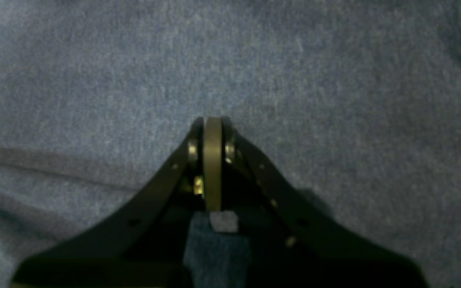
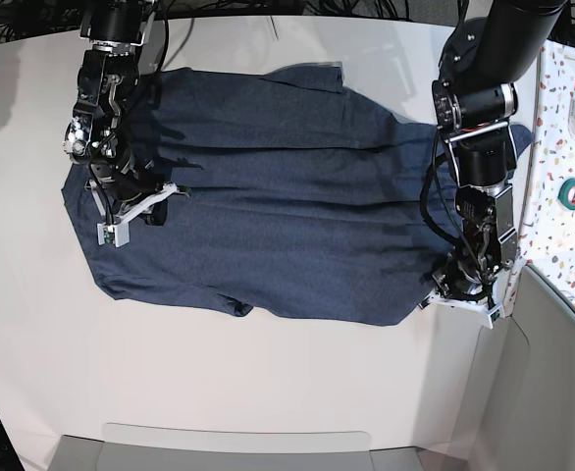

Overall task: Layout the t-shirt on the table in an organized manner, then fold the t-shirt properly
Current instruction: 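Release and move the left gripper inward onto the shirt body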

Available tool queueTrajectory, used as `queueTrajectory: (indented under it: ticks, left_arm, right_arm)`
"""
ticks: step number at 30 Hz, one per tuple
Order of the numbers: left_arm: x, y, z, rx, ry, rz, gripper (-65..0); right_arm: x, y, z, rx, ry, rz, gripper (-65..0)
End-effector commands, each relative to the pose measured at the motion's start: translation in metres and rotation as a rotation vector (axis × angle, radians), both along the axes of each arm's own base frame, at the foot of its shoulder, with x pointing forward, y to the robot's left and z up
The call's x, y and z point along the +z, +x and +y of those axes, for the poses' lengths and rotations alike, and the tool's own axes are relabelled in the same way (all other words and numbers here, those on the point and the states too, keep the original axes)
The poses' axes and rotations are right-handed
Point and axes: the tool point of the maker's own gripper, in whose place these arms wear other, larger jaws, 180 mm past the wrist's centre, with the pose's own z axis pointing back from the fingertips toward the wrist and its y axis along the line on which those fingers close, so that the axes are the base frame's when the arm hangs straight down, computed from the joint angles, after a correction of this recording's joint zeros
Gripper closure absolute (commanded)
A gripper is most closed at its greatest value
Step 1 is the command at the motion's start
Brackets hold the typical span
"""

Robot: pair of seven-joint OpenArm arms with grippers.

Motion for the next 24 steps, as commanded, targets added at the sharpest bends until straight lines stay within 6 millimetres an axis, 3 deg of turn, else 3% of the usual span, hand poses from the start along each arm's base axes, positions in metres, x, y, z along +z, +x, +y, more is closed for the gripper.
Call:
queueTrajectory:
  ticks: [1,3,5,10,18,24]
  left_arm:
    - [0.023,0.012,0.001,-0.01,0.003,-0.043,-0.2]
    - [0.027,0.004,-0.001,-0.03,0.01,-0.042,-0.2]
    - [0.042,-0.004,-0.002,-0.057,0.033,-0.07,-0.2]
    - [0.078,-0.02,-0.029,-0.137,0.051,-0.13,-0.2]
    - [0.075,-0.048,-0.067,-0.315,0.056,-0.135,-0.2]
    - [0.096,-0.032,-0.058,-0.269,0.092,-0.247,-0.2]
  right_arm:
    - [0.01,0.007,-0.003,0.004,-0.009,-0.029,0.0]
    - [0.01,0.007,-0.003,0.004,-0.009,-0.029,0.0]
    - [0.01,0.007,-0.003,0.003,-0.009,-0.03,0.0]
    - [0.001,0.005,-0.002,0.003,0.0,-0.005,0.0]
    - [-0.007,0.002,0.003,-0.003,0.02,0.015,0.0]
    - [-0.008,0.001,0.006,0.002,0.023,0.018,0.0]
